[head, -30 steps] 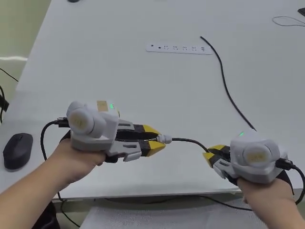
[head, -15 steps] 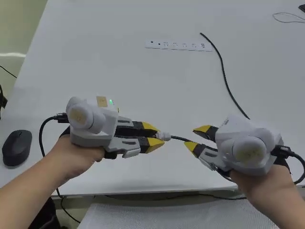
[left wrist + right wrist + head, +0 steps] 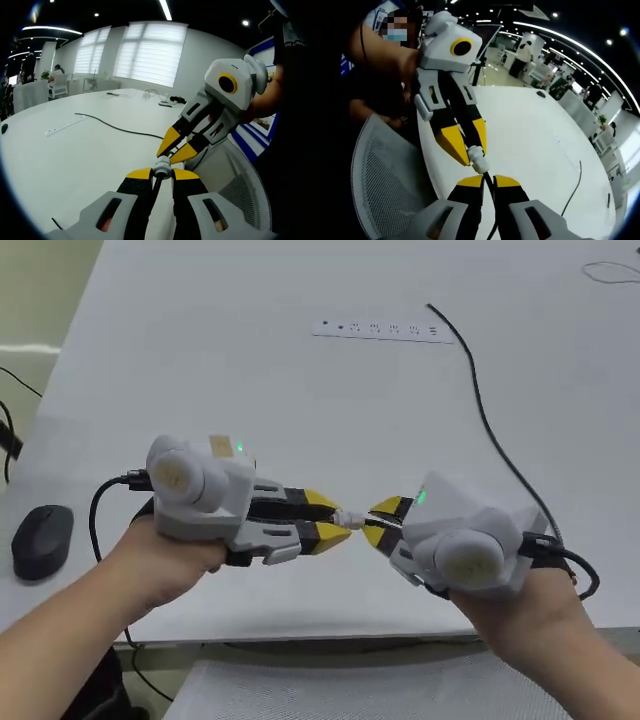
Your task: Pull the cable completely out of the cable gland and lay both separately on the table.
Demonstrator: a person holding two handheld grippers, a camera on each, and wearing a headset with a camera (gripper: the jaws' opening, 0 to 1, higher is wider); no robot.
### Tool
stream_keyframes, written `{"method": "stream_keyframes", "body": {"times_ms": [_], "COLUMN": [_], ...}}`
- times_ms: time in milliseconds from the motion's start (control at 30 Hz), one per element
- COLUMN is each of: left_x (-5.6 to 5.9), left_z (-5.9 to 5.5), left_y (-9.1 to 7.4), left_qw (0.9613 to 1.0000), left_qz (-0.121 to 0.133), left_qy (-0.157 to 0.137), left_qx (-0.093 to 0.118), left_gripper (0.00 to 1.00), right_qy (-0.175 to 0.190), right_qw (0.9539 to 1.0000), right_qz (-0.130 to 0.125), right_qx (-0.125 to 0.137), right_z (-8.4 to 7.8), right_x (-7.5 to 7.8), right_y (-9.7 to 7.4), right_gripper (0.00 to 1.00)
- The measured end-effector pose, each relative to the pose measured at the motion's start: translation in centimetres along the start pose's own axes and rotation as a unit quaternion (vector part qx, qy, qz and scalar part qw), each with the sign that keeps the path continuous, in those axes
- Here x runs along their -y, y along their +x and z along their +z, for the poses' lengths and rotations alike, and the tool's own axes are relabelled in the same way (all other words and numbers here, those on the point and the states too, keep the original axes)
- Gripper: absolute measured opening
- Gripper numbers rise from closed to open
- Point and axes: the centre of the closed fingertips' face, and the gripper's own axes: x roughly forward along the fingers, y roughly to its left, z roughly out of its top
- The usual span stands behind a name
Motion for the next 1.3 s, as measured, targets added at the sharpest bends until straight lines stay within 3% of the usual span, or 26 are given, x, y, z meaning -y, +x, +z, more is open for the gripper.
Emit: {"method": "stream_keyframes", "body": {"times_ms": [133,567,900,1067,1233,1300], "left_x": [0.0,0.1,0.1,0.2,0.3,0.4], "left_z": [-0.1,0.1,0.3,0.3,0.3,0.3], "left_y": [0.1,0.2,0.0,0.2,0.4,0.4], "left_qw": [1.0000,1.0000,1.0000,1.0000,1.0000,1.0000], "left_qz": [-0.001,-0.001,0.003,0.001,-0.001,-0.002], "left_qy": [0.000,0.000,-0.003,-0.003,-0.001,-0.001], "left_qx": [-0.001,0.002,0.006,0.006,0.004,0.003], "left_gripper": [0.14,0.14,0.14,0.14,0.14,0.14], "right_qy": [0.002,0.064,0.122,0.162,0.227,0.236], "right_qw": [1.0000,0.9979,0.9919,0.9858,0.9723,0.9698], "right_qz": [-0.001,-0.009,-0.031,-0.041,-0.050,-0.053], "right_qx": [0.001,0.004,-0.013,-0.017,-0.021,-0.027], "right_z": [-0.1,-1.1,-3.9,-5.6,-7.6,-8.4], "right_x": [0.0,0.6,2.0,2.6,2.9,3.1], "right_y": [0.0,-0.2,-0.2,-0.2,0.0,0.0], "right_gripper": [0.01,0.00,0.00,0.00,0.00,0.00]}}
